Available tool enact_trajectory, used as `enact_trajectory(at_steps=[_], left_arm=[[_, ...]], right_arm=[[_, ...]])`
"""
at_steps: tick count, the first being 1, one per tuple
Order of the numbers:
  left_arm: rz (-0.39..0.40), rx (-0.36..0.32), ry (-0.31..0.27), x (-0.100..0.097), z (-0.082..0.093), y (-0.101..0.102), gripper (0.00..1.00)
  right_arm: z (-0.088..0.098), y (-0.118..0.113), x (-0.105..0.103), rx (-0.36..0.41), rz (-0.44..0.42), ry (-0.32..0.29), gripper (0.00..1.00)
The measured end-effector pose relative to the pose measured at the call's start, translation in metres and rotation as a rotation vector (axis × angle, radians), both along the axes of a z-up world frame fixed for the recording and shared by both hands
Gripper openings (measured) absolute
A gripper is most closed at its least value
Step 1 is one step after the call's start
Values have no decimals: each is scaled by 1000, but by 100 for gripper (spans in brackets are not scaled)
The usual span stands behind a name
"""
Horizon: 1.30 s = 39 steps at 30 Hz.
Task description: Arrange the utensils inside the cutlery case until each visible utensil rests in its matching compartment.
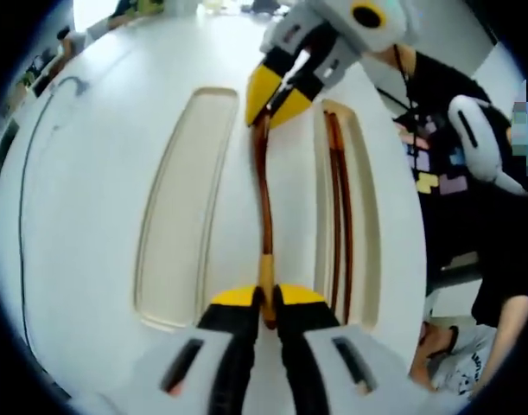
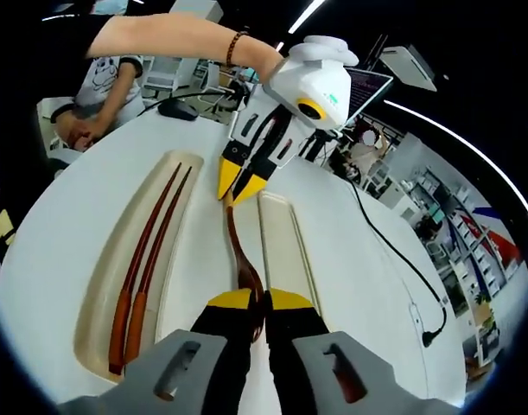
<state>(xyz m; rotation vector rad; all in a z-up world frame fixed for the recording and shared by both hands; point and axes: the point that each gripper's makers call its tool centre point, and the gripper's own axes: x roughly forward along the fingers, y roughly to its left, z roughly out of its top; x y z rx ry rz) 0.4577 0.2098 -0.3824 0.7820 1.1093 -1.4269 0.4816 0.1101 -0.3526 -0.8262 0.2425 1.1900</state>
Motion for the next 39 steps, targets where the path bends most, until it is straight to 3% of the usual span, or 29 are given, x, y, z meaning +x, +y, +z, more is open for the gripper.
enact_trajectory(at_steps=[3,7,11,30,31,38,39], left_arm=[[-46,7,-70,3,1,0,7],[-57,29,-92,3,1,-2,7],[-60,3,-105,5,7,-5,7],[-102,47,-190,-8,64,-4,7],[-122,33,-242,-2,68,-6,7],[-136,57,-273,-14,74,-7,7],[-177,55,-326,-9,75,-9,7]], right_arm=[[0,0,-3,3,-18,12,2],[1,-2,2,8,-16,9,2],[10,-6,0,0,-21,-23,2],[65,-8,-16,40,-34,-79,2],[68,-10,-15,34,-41,-94,2],[77,-15,-23,46,-52,-87,2],[78,-16,-24,44,-57,-96,2]])
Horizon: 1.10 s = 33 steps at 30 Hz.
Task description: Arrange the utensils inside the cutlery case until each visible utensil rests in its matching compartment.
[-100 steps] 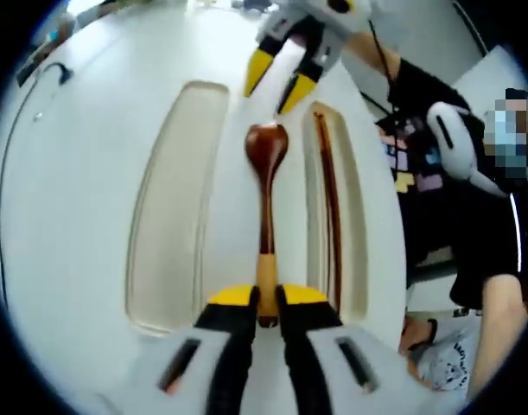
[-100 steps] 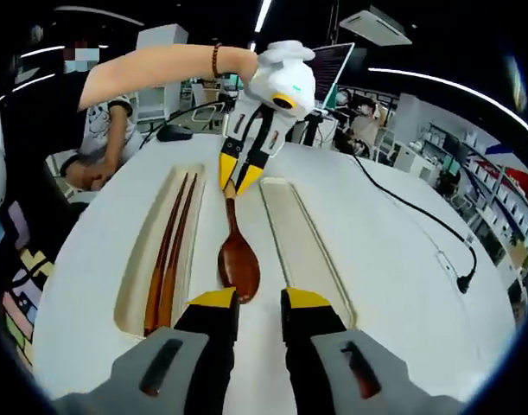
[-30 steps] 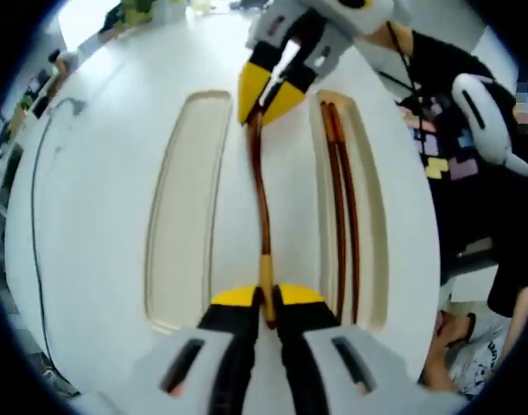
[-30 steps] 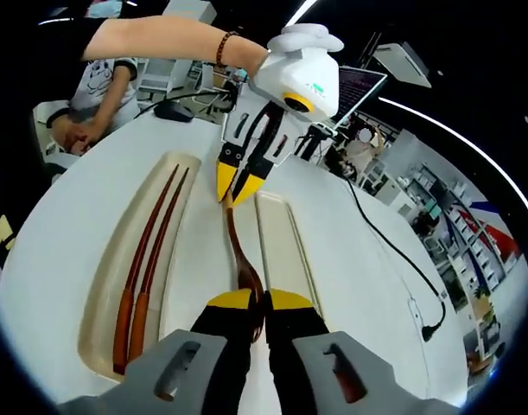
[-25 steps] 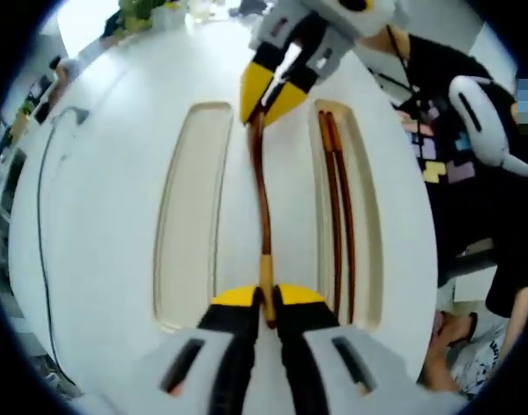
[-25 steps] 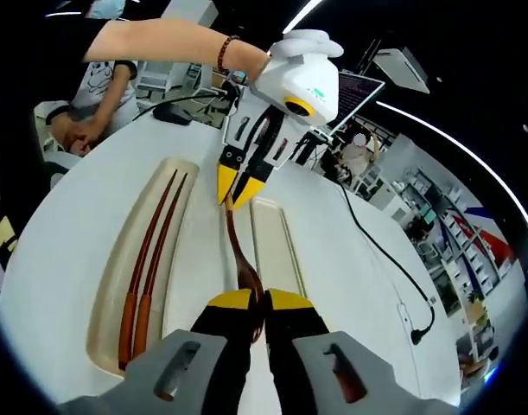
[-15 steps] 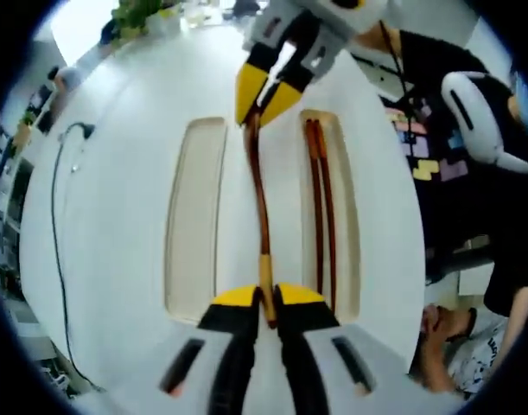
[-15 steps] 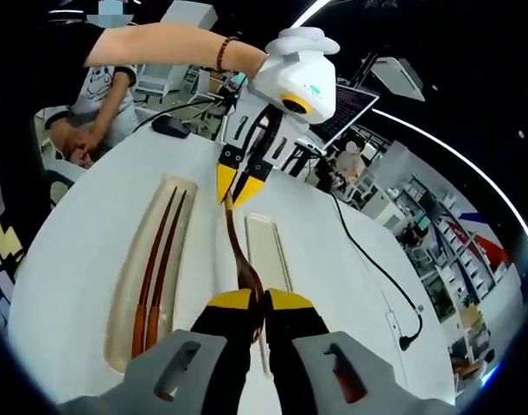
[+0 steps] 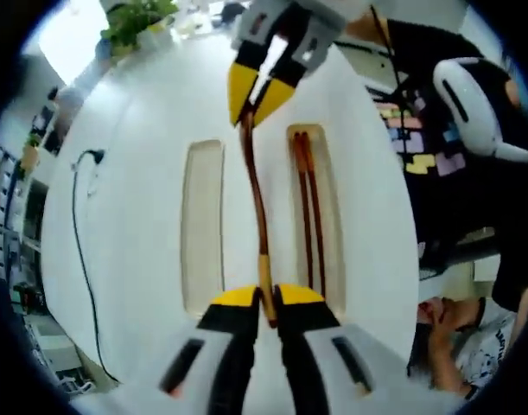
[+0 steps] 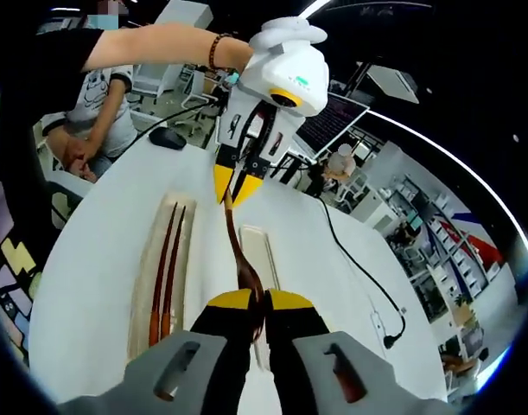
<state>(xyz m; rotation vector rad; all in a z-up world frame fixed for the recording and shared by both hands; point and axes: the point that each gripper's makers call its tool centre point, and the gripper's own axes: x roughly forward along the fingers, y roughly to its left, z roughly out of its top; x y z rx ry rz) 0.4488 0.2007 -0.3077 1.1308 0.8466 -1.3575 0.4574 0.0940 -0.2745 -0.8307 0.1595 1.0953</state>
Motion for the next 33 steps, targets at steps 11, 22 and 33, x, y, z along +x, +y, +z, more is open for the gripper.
enact_trajectory(at_steps=[11,22,33], left_arm=[[20,70,-8,-20,-6,-3,7],[100,35,77,-51,-22,-6,7],[85,3,149,-68,-42,-7,7]], right_arm=[[2,-1,-23,23,26,29,3],[-19,-3,-48,28,52,87,3],[-36,-2,-61,17,57,180,3]])
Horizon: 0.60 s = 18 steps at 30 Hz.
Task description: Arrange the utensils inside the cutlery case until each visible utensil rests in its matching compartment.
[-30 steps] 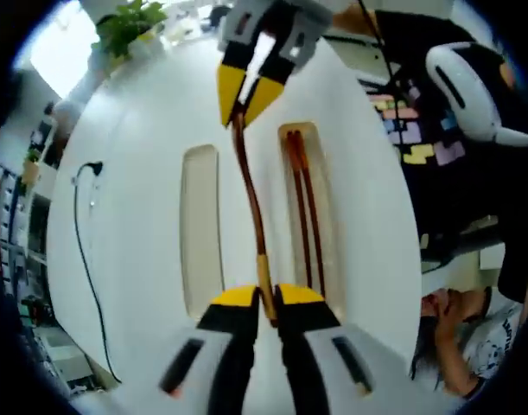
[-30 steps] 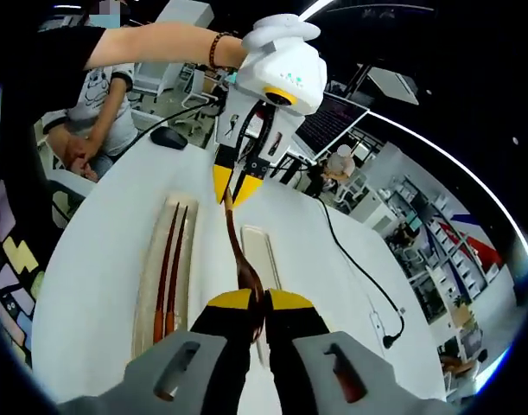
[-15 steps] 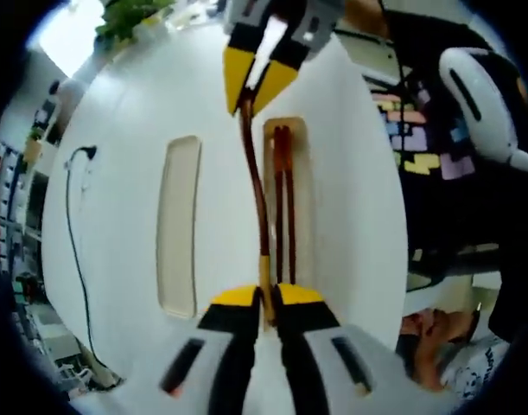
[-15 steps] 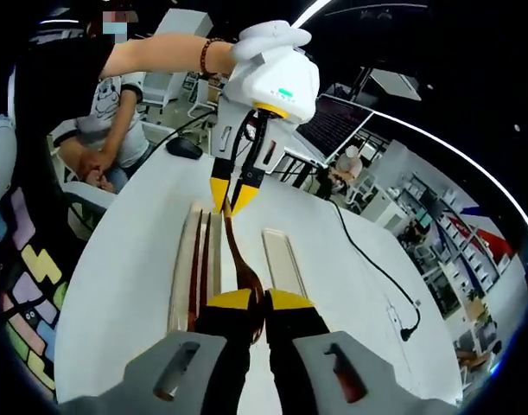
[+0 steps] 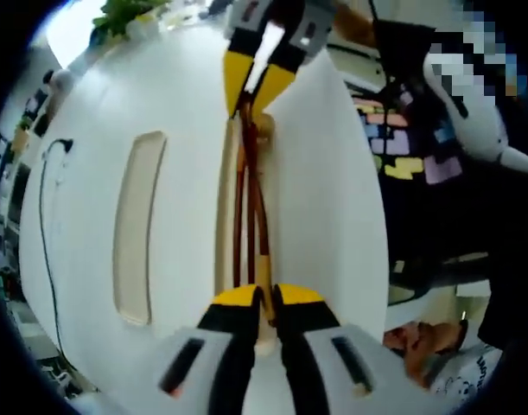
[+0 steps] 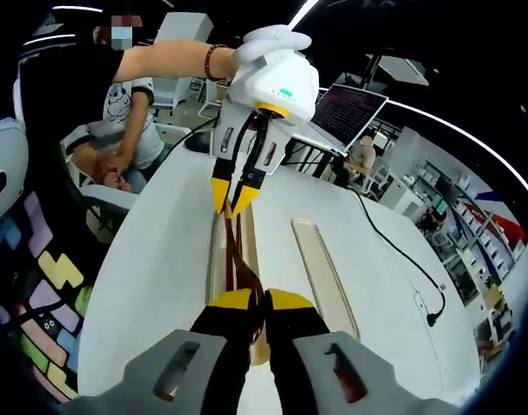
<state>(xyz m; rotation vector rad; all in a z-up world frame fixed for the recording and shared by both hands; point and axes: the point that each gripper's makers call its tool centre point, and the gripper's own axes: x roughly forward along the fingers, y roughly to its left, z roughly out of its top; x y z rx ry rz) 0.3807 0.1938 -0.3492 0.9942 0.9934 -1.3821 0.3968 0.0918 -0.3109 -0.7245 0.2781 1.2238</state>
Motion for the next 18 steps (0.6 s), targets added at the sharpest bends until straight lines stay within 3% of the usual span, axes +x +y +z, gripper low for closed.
enact_trajectory(at_steps=[5,8,14,15,16,18], left_arm=[[-4,-19,3,1,-3,0,7],[3,-27,0,4,-4,1,7],[23,-34,-18,9,-9,2,7],[21,-30,-23,8,-10,3,7],[9,-27,-35,8,-11,4,8],[13,-35,-40,10,-10,6,8]], right_arm=[[-6,0,1,11,-7,40,3],[-13,-2,2,18,-35,101,3],[-24,-3,2,80,-105,286,3],[-24,-2,-1,122,-132,373,3],[-24,-2,-2,138,-141,420,3],[-26,-2,-2,143,-143,447,3]])
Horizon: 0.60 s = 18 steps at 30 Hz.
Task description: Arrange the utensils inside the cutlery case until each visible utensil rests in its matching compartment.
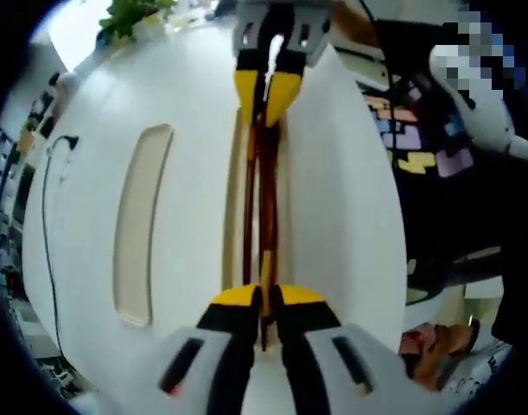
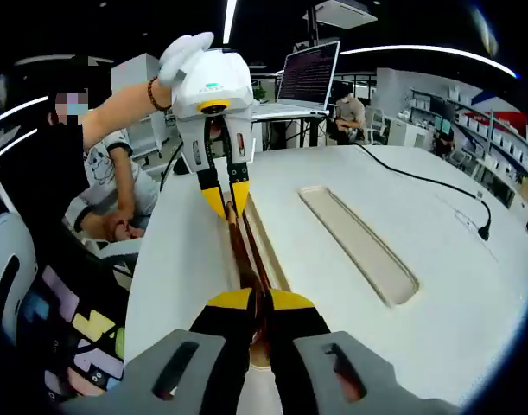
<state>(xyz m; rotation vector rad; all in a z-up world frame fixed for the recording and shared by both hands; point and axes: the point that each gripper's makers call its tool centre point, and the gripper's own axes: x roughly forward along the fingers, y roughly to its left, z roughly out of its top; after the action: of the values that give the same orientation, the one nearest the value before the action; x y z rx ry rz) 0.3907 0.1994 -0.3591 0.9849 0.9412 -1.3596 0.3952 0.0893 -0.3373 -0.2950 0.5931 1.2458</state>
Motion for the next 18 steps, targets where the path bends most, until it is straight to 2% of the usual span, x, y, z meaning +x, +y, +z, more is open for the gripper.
enact_trajectory(at_steps=[2,6,11,14,18], left_arm=[[12,-21,-10,3,1,1,8],[25,-31,-22,0,-3,3,8],[24,-49,-34,-3,-6,2,8],[22,-39,-39,-1,-9,2,7],[40,-37,-30,2,-8,4,8]], right_arm=[[-4,-3,4,-24,-7,-11,3],[-7,-9,8,-38,-8,17,3],[-12,-8,4,-53,-2,35,4],[-12,-6,0,-52,6,31,5],[-8,-7,-3,-51,14,3,11]])
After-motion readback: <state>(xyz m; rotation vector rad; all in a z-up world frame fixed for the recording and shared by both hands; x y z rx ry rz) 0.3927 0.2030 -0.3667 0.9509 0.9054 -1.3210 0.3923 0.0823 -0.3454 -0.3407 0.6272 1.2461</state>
